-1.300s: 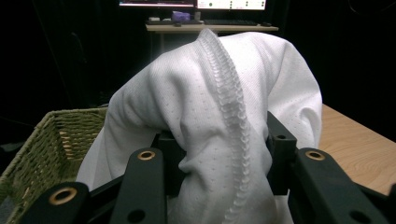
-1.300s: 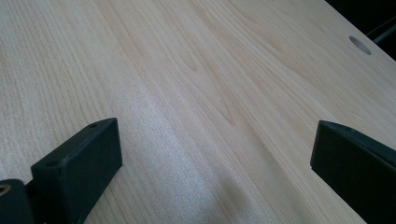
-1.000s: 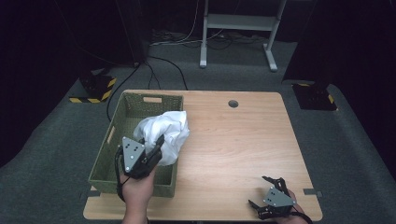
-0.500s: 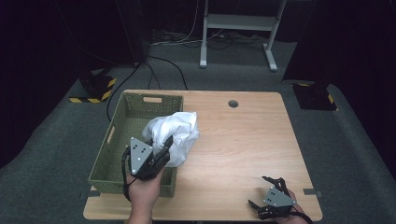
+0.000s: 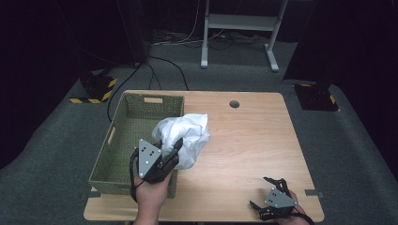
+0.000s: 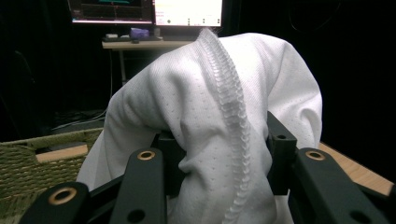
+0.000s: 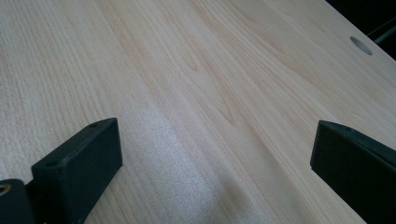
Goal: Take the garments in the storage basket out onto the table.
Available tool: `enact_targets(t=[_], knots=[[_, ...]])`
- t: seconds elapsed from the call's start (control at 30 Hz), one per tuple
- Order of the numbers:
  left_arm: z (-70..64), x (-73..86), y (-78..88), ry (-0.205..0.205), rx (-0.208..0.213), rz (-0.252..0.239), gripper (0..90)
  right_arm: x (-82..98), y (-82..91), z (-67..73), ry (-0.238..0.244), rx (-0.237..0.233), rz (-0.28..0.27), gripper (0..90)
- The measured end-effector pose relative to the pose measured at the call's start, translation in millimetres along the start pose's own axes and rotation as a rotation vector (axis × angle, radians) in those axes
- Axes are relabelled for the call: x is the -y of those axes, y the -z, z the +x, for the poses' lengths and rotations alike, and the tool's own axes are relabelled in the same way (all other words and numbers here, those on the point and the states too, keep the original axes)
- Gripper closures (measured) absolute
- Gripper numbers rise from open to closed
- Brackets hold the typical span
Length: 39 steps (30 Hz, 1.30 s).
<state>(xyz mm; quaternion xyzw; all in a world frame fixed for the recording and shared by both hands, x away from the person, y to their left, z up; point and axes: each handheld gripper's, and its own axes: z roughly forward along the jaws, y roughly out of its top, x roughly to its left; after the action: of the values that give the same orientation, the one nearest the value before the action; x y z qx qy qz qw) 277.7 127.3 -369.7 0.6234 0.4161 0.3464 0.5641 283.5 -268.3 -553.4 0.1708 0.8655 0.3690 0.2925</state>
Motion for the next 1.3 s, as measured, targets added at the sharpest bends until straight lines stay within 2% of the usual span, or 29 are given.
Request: enact_targets(t=[0.5, 1.3], knots=[[-17.2, -4.3, -7.8, -0.009, 0.051, -0.014, 60.5, 0.0, 0.0, 0.1, -0.002, -0.001, 0.000, 1.9], [-36.0, 0.2, -31.3, -0.018, 0.120, 0.011, 60.5, 0.0, 0.1, 0.0, 0.003, -0.002, -0.002, 1.9]])
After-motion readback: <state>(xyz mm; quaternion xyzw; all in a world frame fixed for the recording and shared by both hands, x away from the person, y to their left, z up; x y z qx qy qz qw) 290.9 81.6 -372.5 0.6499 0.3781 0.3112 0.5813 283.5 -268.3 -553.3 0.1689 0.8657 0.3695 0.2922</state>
